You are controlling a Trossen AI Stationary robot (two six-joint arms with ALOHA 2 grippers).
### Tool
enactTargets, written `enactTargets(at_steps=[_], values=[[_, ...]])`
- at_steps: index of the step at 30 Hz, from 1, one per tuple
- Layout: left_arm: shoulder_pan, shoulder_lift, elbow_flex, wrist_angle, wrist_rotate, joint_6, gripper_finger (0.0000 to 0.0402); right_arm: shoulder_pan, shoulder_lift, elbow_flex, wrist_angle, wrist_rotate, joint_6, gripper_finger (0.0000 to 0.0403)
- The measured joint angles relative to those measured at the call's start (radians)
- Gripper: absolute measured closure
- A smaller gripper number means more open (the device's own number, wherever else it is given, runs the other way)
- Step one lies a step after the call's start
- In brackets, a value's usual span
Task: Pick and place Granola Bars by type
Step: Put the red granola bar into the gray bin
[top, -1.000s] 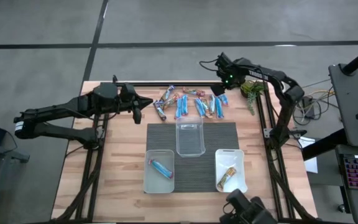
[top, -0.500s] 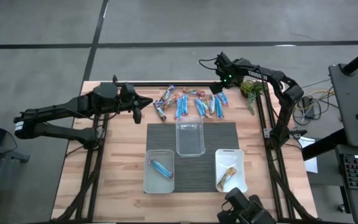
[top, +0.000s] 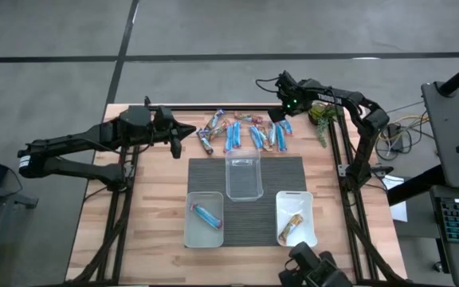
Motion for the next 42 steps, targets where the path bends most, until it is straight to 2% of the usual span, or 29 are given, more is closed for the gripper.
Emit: enactTargets(at_steps=[10, 42], values=[[0.000, 0.000, 0.000, 0.000, 0.000, -0.017, 0.0401, 0.000, 0.000, -0.019, 0.036, 0.042, -0.004, 0.0167], [0.000, 0.000, 0.000, 0.000, -0.003, -0.018, 0.0401, 0.002, 0.000, -0.170, 0.198, 0.046, 0.028, 0.0170]])
